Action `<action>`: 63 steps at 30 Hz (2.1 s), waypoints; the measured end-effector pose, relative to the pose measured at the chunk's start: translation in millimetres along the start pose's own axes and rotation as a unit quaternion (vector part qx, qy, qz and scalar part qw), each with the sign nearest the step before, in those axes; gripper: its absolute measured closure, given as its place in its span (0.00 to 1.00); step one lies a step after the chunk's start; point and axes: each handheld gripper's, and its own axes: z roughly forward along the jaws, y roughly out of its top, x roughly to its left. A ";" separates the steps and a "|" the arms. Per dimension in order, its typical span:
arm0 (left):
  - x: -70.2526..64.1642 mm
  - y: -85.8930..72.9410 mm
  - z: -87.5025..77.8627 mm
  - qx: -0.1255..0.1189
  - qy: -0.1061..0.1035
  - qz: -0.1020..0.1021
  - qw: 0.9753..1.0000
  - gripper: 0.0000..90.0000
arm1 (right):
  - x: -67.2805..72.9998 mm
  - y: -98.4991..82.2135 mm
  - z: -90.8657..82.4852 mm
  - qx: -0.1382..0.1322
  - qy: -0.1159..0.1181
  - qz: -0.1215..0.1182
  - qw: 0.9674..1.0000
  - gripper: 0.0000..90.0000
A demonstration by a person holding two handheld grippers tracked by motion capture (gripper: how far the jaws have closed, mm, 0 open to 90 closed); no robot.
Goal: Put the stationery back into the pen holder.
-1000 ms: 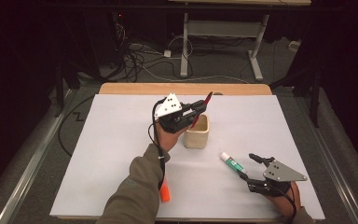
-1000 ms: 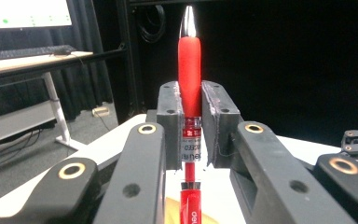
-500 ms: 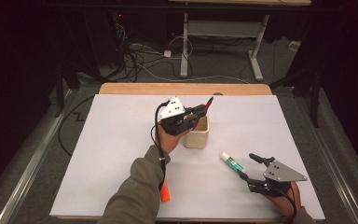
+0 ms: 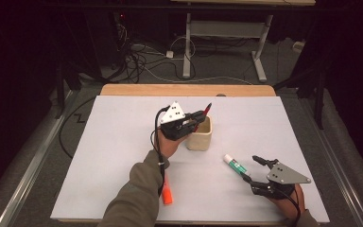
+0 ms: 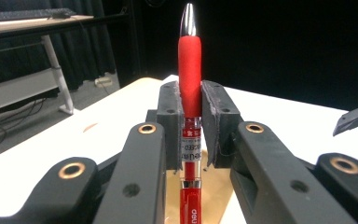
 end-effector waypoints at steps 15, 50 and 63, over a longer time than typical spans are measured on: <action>2.1 -8.3 -2.7 0.025 0.015 -0.001 1.000 0.86 | 0.5 0.2 0.3 0.001 0.002 -0.002 1.000 0.35; -1.5 -9.5 -24.0 0.056 0.046 0.040 0.997 0.79 | 1.5 0.3 0.7 0.003 0.003 -0.003 1.000 0.35; -7.6 -15.2 -50.9 0.090 0.081 0.078 0.990 0.74 | 2.3 0.3 1.7 0.004 0.003 -0.003 1.000 0.35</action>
